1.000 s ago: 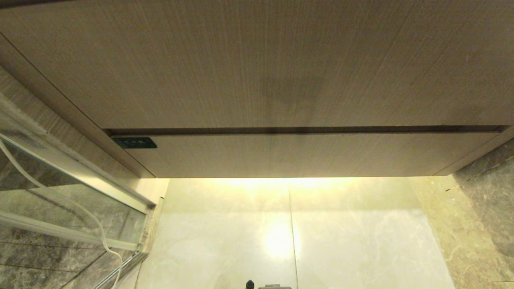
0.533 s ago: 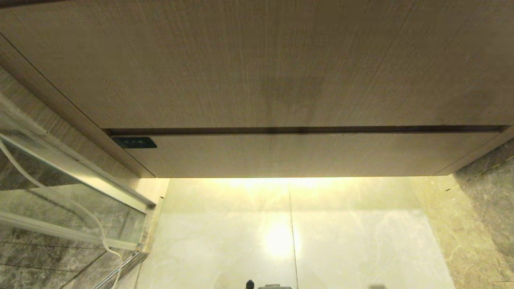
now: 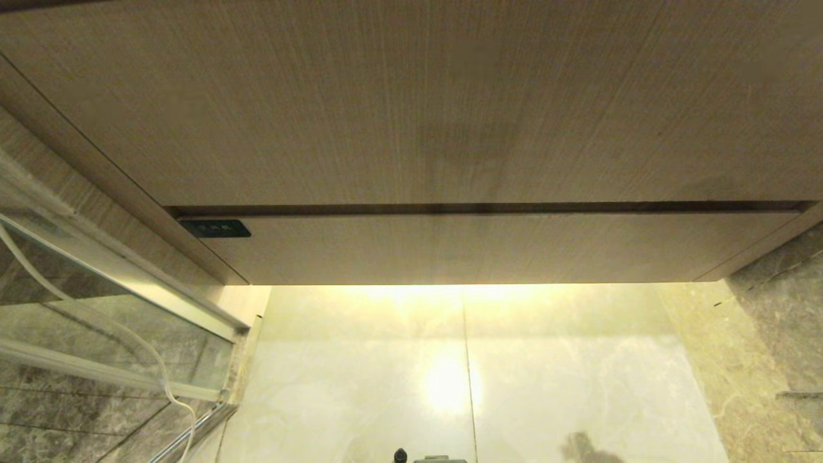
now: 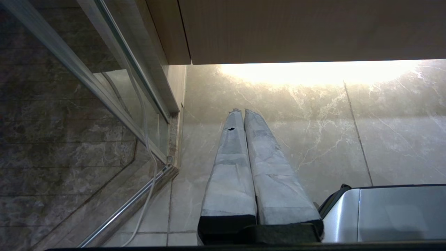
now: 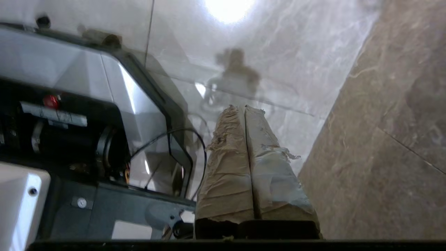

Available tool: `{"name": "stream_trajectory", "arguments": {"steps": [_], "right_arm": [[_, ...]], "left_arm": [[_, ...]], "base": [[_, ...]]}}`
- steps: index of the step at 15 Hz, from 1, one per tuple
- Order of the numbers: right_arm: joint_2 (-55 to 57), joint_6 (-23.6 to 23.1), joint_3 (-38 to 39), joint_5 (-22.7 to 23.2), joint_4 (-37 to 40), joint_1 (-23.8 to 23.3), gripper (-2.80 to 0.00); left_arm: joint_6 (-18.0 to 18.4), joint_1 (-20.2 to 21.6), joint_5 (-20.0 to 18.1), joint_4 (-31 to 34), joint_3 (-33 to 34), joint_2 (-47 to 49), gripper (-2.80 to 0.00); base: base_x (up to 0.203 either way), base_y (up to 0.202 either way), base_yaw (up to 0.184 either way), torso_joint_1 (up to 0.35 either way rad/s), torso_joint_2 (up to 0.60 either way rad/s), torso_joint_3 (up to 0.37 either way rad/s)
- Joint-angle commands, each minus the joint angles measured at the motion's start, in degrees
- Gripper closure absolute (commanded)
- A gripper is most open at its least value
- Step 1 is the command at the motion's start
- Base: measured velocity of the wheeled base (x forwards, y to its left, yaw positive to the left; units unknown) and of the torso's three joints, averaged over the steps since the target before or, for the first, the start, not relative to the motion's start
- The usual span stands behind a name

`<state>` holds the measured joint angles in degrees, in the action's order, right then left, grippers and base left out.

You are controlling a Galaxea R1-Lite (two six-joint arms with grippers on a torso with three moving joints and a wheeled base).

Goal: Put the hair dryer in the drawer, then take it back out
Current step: Pull open the drawer

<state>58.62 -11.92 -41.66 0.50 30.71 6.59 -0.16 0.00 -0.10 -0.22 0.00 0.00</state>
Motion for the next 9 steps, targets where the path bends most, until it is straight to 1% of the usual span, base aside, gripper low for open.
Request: {"name": "stream_trajectory", "arguments": {"steps": [1, 2, 3, 4, 5, 7, 8, 9], "right_arm": [[4.52, -4.54, 1.31, -1.69, -0.44, 3.68, 0.0], [5.51, -9.09, 1.78, -4.84, -0.88, 4.16, 0.0], [6.84, -15.5, 2.27, -8.7, -1.75, 4.33, 0.0], [8.48, -22.84, 2.71, -11.17, -4.72, 4.47, 0.0], [11.0, -27.44, 3.24, -12.19, -11.3, 4.52, 0.0], [15.93, -33.62, 4.56, -12.8, -23.87, 4.62, 0.0], [18.28, -35.57, 5.14, -12.59, -28.78, 4.64, 0.0], [20.44, -36.52, 5.49, -12.18, -33.36, 4.65, 0.0]], "left_arm": [[-0.02, 0.0, 0.01, -0.04, 0.0, -0.09, 0.0], [-0.02, 0.0, 0.01, -0.04, 0.0, -0.09, 0.0], [-0.02, 0.0, 0.01, -0.04, 0.0, -0.09, 0.0], [-0.02, 0.0, 0.01, -0.04, 0.0, -0.06, 0.0], [-0.02, 0.0, 0.01, -0.04, 0.0, -0.08, 0.0], [-0.02, 0.0, 0.01, -0.04, 0.0, -0.07, 0.0], [-0.02, 0.0, 0.01, -0.04, 0.0, -0.09, 0.0], [-0.02, 0.0, 0.01, -0.04, 0.0, -0.04, 0.0]], "base": [[0.0, 0.0, 0.0, 0.0, 0.0, 0.0], [0.0, 0.0, 0.0, 0.0, 0.0, 0.0], [0.0, 0.0, 0.0, 0.0, 0.0, 0.0], [0.0, 0.0, 0.0, 0.0, 0.0, 0.0], [0.0, 0.0, 0.0, 0.0, 0.0, 0.0], [0.0, 0.0, 0.0, 0.0, 0.0, 0.0], [0.0, 0.0, 0.0, 0.0, 0.0, 0.0], [0.0, 0.0, 0.0, 0.0, 0.0, 0.0]]}}
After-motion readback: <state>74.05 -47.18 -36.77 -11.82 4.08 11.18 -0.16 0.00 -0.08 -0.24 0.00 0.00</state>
